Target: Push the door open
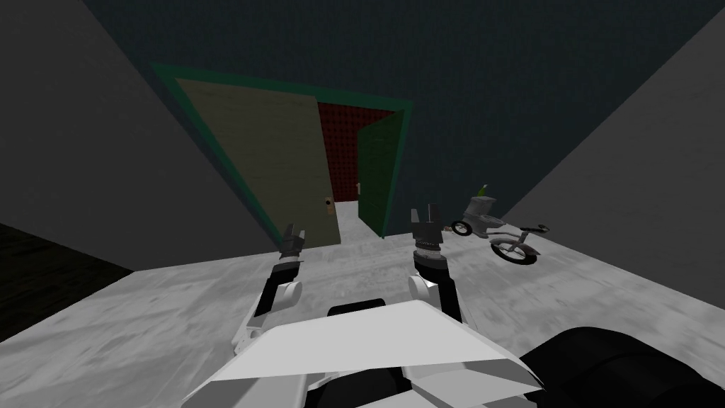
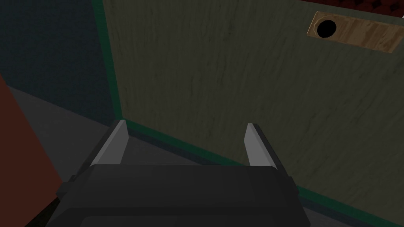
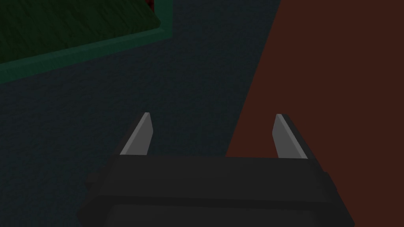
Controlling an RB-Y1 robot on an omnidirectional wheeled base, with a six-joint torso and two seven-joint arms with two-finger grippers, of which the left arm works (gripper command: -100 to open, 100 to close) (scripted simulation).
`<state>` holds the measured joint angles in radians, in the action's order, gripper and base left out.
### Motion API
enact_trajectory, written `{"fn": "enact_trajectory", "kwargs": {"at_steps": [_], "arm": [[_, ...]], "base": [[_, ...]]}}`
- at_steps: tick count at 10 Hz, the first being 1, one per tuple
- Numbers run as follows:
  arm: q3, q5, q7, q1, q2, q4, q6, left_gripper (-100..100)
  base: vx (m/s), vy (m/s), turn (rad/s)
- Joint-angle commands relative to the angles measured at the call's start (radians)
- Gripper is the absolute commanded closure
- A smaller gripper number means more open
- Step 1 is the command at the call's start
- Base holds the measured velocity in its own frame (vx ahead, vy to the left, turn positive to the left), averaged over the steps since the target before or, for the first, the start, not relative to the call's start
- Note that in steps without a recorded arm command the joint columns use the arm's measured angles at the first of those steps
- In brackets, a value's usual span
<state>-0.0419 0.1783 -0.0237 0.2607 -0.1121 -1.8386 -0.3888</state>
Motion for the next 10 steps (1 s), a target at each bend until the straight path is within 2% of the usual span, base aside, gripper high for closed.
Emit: {"fn": "enact_trajectory", "kwargs": {"at_steps": [1, 2, 3, 5, 6, 9, 10], "arm": [[-0.001, 0.004, -0.001, -0.012, -0.007, 0.033, -0.008, -100], [-0.002, 0.011, 0.001, -0.032, -0.014, 0.071, -0.012, -100], [-0.002, 0.011, 0.001, -0.032, -0.014, 0.071, -0.012, -100], [-0.005, 0.025, 0.004, -0.073, -0.030, 0.137, -0.018, -100], [-0.005, 0.025, 0.004, -0.073, -0.030, 0.148, -0.018, -100], [-0.009, 0.046, 0.008, -0.139, -0.054, 0.254, -0.029, -100], [-0.009, 0.046, 0.008, -0.139, -0.054, 0.269, -0.029, -100]], "base": [[0.061, 0.012, -0.029], [0.054, 0.016, -0.044], [0.042, 0.006, -0.031], [0.056, -0.006, -0.057], [0.055, 0.009, -0.027], [0.080, 0.019, -0.075], [0.076, 0.012, -0.013]]}}
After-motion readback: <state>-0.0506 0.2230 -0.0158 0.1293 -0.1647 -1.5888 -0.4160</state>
